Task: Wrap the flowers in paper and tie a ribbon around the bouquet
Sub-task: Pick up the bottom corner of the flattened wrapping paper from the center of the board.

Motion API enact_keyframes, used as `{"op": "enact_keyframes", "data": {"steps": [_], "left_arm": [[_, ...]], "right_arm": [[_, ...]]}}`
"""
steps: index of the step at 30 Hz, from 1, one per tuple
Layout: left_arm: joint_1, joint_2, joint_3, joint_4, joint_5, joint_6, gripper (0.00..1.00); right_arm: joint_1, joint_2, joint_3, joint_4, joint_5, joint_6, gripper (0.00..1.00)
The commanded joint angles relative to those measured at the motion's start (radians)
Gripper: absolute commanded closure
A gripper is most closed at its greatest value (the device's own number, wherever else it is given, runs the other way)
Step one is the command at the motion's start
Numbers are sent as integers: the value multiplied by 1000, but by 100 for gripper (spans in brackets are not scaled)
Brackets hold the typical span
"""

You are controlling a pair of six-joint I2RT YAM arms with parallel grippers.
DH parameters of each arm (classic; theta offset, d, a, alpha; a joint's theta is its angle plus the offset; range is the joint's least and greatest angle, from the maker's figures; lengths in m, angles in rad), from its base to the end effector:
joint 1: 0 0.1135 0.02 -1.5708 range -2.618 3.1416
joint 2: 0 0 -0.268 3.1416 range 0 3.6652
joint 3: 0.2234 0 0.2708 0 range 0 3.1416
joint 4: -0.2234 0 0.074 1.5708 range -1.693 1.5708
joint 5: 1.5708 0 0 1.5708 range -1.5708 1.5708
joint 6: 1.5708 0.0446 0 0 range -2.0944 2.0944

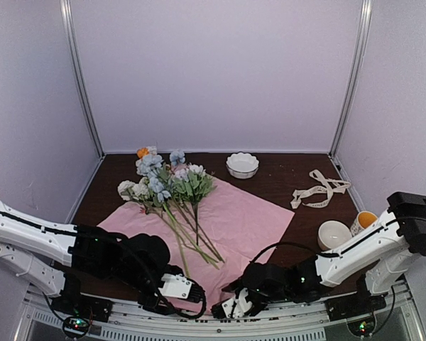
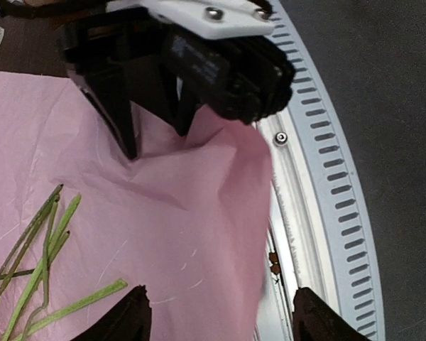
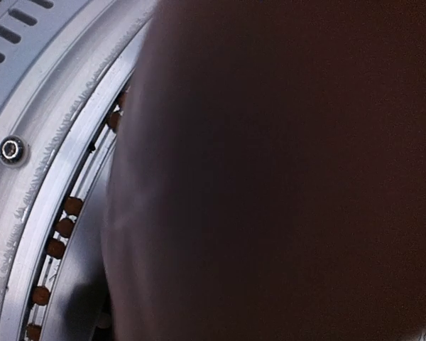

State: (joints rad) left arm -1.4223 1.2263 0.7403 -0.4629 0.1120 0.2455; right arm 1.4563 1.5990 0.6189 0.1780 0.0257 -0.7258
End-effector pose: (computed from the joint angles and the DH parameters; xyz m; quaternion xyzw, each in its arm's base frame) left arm 0.0335 -0.2578 0.1993 0.7155 0.6261 -0.2139 0.2245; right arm 0.0362 0.3048 0.1102 -0.8201 0.4321 0.1228 0.3544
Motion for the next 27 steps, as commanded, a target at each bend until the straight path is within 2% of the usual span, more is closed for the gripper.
{"op": "enact_keyframes", "data": {"steps": [1, 6, 7, 11, 15, 18, 19, 24, 25, 26, 27], "left_arm": [[-29, 42, 26, 57, 117, 35, 26], [-43, 85, 20, 98, 139, 37, 24], [-44, 86, 19, 104, 110, 29, 24], [-46, 136, 65, 79, -214, 1, 26], [-46, 226, 130, 19, -215, -17, 31], [-46, 236, 134, 17, -191, -12, 43], [-45, 238, 135, 16, -186, -8, 51], [-46, 260, 169, -35, -128, -8, 75], [-46, 260, 169, -37, -117, -13, 82], [-46, 260, 169, -38, -114, -18, 95], [-46, 258, 169, -41, -118, -22, 100]], "right_arm": [[-24, 35, -25, -3, -30, 38, 53], [-25, 32, -39, 24, -15, 35, 53], [-26, 31, -44, 36, -5, 35, 53], [-25, 19, -64, 59, 23, 35, 54], [-25, 5, -91, 79, 34, 46, 54], [-25, -8, -104, 88, 44, 52, 54], [-25, -12, -106, 89, 45, 53, 54], [-24, -30, -107, 93, 65, 50, 54], [-25, -35, -109, 92, 66, 51, 54], [-25, -40, -108, 88, 67, 50, 54], [-25, -46, -106, 80, 68, 52, 54]]}}
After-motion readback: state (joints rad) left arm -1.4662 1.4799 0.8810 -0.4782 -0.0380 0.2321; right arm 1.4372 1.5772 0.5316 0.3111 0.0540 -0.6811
